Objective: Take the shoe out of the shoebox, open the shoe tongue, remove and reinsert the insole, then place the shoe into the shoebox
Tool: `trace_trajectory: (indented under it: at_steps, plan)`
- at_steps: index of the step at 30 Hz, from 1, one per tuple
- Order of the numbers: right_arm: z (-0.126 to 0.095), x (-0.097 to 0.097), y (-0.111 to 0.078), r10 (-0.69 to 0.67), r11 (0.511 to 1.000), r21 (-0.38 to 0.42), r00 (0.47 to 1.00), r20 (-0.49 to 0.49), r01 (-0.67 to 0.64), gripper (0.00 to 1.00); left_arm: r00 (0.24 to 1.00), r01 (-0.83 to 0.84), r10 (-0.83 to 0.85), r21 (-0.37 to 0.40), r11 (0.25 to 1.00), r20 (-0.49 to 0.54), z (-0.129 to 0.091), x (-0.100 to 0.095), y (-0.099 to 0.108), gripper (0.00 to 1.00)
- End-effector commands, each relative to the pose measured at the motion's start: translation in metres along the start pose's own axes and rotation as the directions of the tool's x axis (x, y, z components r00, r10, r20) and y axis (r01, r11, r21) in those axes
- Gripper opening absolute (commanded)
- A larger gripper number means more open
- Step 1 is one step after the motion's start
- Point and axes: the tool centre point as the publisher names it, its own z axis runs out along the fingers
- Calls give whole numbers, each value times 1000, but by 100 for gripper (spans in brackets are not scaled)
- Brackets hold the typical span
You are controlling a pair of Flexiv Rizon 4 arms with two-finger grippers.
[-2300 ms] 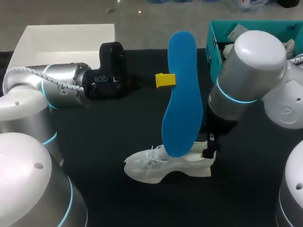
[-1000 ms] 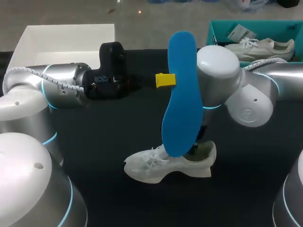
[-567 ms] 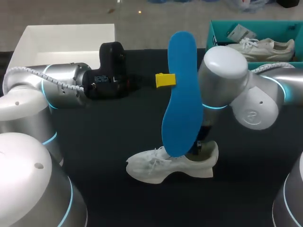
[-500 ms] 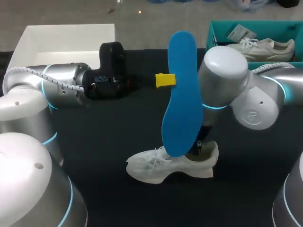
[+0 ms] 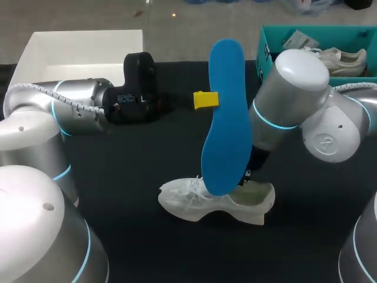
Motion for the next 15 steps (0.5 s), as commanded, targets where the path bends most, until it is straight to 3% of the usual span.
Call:
trace_trajectory:
  at_steps: [1, 4, 15]
  plan:
    - [-16, 8, -8, 216, 973, -77, 976, -8, -216, 0, 1000, -1, 1, 2, 1000, 0, 0, 0, 1, 0]
    - [-23, 11, -6, 291, 953, -67, 955, -50, -294, 0, 1000, -1, 1, 2, 1000, 0, 0, 0, 1, 0]
    - [-28, 11, -4, 268, 960, -74, 963, -37, -270, 0, 1000, -1, 1, 2, 1000, 0, 0, 0, 1, 0]
